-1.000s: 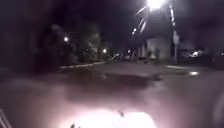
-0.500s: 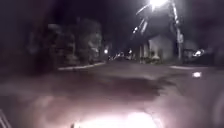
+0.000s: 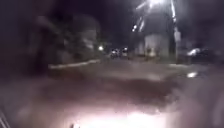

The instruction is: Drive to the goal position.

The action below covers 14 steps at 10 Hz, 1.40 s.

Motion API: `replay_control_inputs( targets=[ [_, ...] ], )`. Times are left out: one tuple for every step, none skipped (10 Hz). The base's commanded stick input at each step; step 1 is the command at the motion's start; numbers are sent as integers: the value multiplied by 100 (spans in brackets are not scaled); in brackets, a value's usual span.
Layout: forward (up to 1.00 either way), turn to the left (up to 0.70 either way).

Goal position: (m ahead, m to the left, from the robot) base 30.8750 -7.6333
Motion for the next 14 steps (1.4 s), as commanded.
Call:
replay_control_inputs(
  targets=[
    [100,-16],
    [100,-1],
    [100,0],
    [100,0],
    [100,0],
    [100,0],
    [100,0],
    [100,0],
    [100,0],
    [100,0],
    [100,0],
    [100,0],
    [100,0],
    [100,0]
  ],
)
